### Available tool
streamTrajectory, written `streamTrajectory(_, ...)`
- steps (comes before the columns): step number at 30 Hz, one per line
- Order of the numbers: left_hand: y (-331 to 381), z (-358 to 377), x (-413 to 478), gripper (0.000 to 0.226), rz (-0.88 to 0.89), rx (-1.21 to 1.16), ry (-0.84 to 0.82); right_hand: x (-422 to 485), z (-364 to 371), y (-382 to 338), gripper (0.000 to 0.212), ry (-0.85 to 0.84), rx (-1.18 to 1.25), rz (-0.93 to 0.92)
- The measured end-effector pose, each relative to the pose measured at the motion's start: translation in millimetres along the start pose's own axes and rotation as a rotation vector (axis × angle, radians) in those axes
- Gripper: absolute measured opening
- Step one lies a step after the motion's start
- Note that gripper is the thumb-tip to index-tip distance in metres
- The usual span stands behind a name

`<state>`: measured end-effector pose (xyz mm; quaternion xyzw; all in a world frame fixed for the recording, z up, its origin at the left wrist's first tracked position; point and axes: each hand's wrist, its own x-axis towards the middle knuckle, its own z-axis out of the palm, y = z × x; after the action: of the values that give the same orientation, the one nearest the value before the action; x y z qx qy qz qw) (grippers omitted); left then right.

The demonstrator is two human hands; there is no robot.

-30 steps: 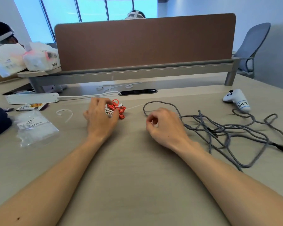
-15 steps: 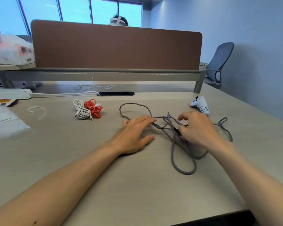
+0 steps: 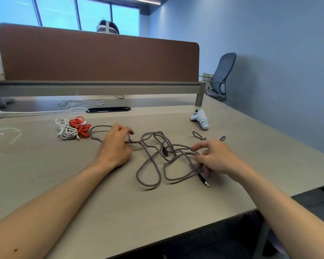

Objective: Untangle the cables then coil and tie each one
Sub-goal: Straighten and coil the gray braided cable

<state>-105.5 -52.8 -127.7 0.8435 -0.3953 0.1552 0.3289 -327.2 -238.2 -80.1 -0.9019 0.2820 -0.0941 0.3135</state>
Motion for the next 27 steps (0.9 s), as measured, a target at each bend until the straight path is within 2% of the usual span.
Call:
streamTrajectory(1, 3.4, -2.9, -1.3, 0.045, 0.057, -0.045, 0.038, -0.7, 0.5, -0.5, 0.024, 0.005, 0.014, 0.01)
streamTrajectory(3, 8.1, -8.3, -4.9, 0.045, 0.221, -0.135, 0.021, 1.4, -1.5, -2.5, 0.023, 0.066, -0.127, -0.002)
streamTrajectory(6, 15.6, -9.1, -13.7, 0.048, 0.358, -0.196, -0.265, 4.9, -5.6, -11.5, 0.025, 0.225, -0.279, -0.083)
streamTrajectory(8, 16.9, -2.9, -15.2, 0.044, 0.359, -0.077, -0.365, 9.2, -5.4, -21.5, 0.022, 0.237, -0.259, -0.155)
streamTrajectory(11, 15.1, -0.5, -12.8, 0.04, 0.303, 0.001, -0.271, 21.8, 0.1, -34.3, 0.022, 0.15, -0.318, -0.19)
streamTrajectory(15, 13.7, -0.4, -10.8, 0.018, 0.168, 0.089, -0.157, 36.7, 2.8, -39.5, 0.022, -0.008, -0.494, -0.079)
streamTrajectory(19, 11.0, -2.7, -9.8, 0.016, 0.089, 0.168, -0.066, 34.7, 0.6, -40.5, 0.012, -0.161, -0.361, -0.051)
streamTrajectory(22, 7.6, -4.7, -9.0, 0.007, 0.09, 0.195, 0.008, 30.7, 4.7, -41.6, 0.012, -0.202, -0.11, -0.048)
streamTrajectory(25, 12.9, -11.4, -8.9, 0.004, 0.164, 0.083, 0.208, 26.5, 10.6, -45.2, 0.012, -0.259, 0.196, -0.001)
streamTrajectory(27, 22.3, -19.2, -11.3, 0.003, 0.257, -0.144, 0.201, 26.5, 15.4, -47.1, 0.014, -0.284, 0.304, 0.024)
